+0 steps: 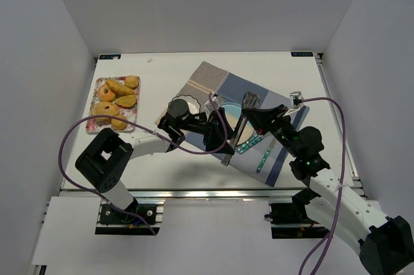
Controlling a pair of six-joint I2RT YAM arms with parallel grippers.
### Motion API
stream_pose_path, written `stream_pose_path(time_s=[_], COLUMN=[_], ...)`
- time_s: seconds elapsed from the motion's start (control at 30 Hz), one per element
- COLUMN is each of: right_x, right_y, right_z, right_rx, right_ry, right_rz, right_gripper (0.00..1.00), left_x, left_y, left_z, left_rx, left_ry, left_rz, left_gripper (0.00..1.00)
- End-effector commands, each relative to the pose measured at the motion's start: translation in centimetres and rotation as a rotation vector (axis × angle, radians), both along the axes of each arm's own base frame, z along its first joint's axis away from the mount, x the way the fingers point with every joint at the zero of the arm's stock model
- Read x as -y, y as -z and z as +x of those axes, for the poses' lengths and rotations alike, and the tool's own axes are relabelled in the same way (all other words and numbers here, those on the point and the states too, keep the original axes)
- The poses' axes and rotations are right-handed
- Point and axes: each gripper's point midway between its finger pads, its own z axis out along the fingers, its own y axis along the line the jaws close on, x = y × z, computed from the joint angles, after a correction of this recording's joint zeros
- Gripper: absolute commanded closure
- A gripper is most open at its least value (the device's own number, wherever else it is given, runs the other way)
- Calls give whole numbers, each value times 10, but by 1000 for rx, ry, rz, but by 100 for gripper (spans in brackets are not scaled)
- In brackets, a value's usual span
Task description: Place the bread
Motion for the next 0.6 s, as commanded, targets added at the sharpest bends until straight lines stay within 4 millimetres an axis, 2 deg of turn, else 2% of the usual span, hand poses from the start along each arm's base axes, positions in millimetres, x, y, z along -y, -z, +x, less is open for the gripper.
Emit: stream_pose_path(time_s=[0.0,0.17,0.3,0.4,0.43,0.57], right_x=[1,1,-1,0,2,8], right_y=[-39,-47,-42,-36,-32,-30], right_z=[-10,-7,-6,-3,-2,0], right_rx=[137,156,141,125,116,108], right_ry=[-29,-20,-32,-18,-8,27], right_rz=[85,112,111,120,126,141], right_gripper=[100,100,100,100,100,100], left_x=[-3,3,6,7,8,8], left_y=[-3,7,5,2,1,5], left_z=[-8,-6,-1,3,4,11], left_rx=[3,-32,-28,-34,-34,-29], left_ry=[42,30,0,-33,-44,-96], left_rz=[-19,18,17,17,19,50], left_gripper=[11,12,20,30,39,59])
